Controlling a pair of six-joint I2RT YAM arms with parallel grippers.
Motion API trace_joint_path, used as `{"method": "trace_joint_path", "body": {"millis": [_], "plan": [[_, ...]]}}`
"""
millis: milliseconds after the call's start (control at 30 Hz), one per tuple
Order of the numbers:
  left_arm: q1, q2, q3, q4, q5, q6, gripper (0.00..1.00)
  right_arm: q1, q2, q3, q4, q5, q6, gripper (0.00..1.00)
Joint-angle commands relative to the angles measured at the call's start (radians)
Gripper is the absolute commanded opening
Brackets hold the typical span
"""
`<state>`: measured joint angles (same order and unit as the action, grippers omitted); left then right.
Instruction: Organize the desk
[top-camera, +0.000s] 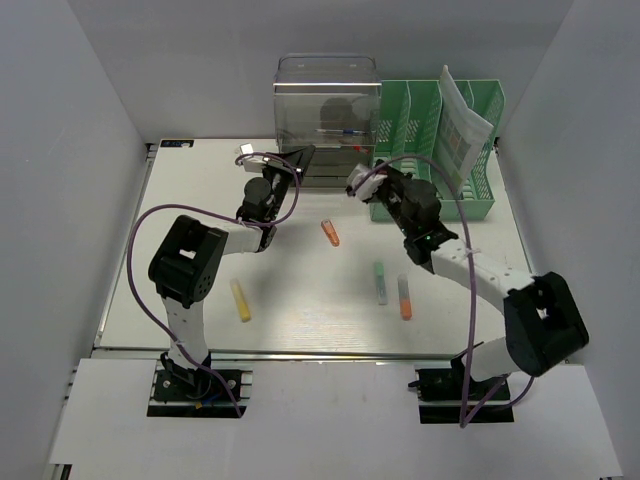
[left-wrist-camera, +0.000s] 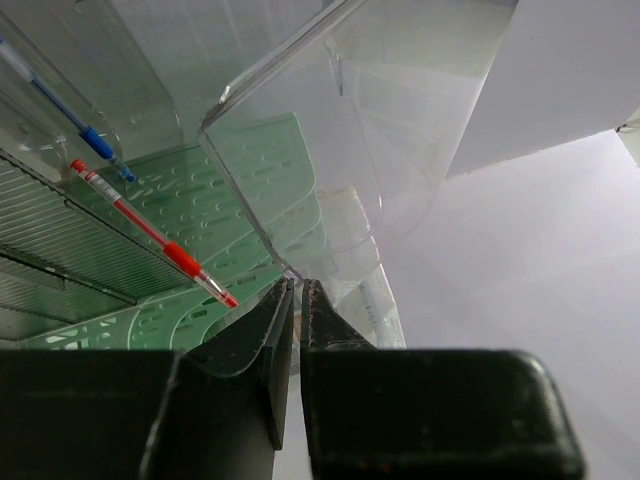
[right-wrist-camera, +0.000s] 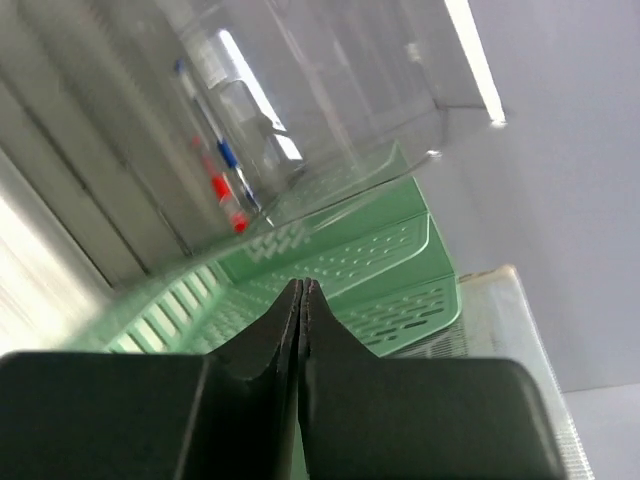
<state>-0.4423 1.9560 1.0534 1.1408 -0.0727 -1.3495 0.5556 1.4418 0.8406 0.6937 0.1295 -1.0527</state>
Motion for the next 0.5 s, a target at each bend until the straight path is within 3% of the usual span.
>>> {"method": "trace_joint_path", "body": {"millis": [0, 267, 467], "plan": [[-0.003, -0.049, -0.009, 0.036, -0.012, 0.01, 0.0, -0.031, -0.052, 0.097, -0.266, -0.059, 0.304, 0.0], [0.007, -0.043, -0.065, 0.068, -0.012, 0.013, 0.0, -0.143, -0.089, 0.282, -0.47, -0.05, 0.557, 0.0], [0.007, -0.023, -0.076, 0.085, -0.009, 0.01, 0.0, -0.197, -0.107, 0.319, -0.52, -0.073, 0.617, 0.0]]}}
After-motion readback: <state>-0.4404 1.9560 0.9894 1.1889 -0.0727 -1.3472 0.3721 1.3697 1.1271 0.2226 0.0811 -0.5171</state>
